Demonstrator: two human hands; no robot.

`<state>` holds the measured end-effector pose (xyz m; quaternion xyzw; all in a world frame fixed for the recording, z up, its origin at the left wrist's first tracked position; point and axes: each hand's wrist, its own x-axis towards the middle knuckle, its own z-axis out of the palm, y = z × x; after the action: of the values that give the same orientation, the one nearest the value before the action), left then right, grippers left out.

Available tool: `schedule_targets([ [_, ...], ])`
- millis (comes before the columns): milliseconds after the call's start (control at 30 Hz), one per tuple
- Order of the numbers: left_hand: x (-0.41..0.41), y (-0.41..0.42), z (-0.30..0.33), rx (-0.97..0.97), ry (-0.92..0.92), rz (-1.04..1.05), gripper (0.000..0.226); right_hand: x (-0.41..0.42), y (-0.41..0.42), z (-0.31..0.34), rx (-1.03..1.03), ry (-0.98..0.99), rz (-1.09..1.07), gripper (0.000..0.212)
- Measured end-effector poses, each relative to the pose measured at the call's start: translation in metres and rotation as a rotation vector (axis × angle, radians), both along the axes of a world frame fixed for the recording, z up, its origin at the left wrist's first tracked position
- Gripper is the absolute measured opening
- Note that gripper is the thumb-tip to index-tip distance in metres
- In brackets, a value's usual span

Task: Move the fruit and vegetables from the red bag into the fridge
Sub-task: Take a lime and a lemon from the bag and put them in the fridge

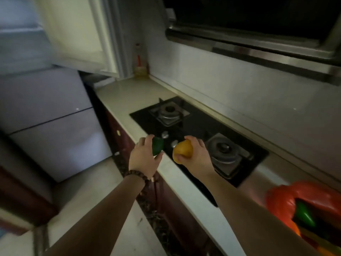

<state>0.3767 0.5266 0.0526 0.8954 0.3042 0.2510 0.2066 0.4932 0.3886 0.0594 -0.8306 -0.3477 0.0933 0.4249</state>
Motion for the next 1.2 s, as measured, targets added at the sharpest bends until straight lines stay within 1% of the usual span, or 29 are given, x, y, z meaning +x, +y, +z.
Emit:
schedule_targets([
  [100, -0.035, 0.054, 0.006, -0.011, -0.039, 0.093, 0.061, -0.027, 0.063, 0.006, 0.018, 0.014, 0.104, 0.073],
  [367, -0.128, 0.2, 0.031, 0.005, -0.099, 0.291, 0.058, -0.102, 0.235, 0.03, 0.121, -0.087, 0.277, 0.069],
  [533, -0.183, 0.278, 0.043, 0.021, -0.14, 0.413, 0.061, -0.14, 0.326, 0.037, 0.121, -0.129, 0.403, 0.069],
  [633, -0.203, 0.317, 0.048, 0.021, -0.152, 0.482, 0.06, -0.15, 0.373, 0.037, 0.106, -0.152, 0.46, 0.071],
  [867, -0.21, 0.413, 0.054, 0.058, -0.155, 0.575, 0.06, -0.149, 0.494, 0.049, 0.157, -0.172, 0.577, 0.071],
  [1033, -0.193, 0.49, 0.065, 0.092, -0.165, 0.634, 0.06, -0.121, 0.592, 0.066, 0.216, -0.195, 0.638, 0.07],
  [1200, -0.169, 0.569, 0.096, 0.105, -0.171, 0.714, 0.055, -0.091, 0.682, 0.098, 0.239, -0.25, 0.695, 0.068],
])
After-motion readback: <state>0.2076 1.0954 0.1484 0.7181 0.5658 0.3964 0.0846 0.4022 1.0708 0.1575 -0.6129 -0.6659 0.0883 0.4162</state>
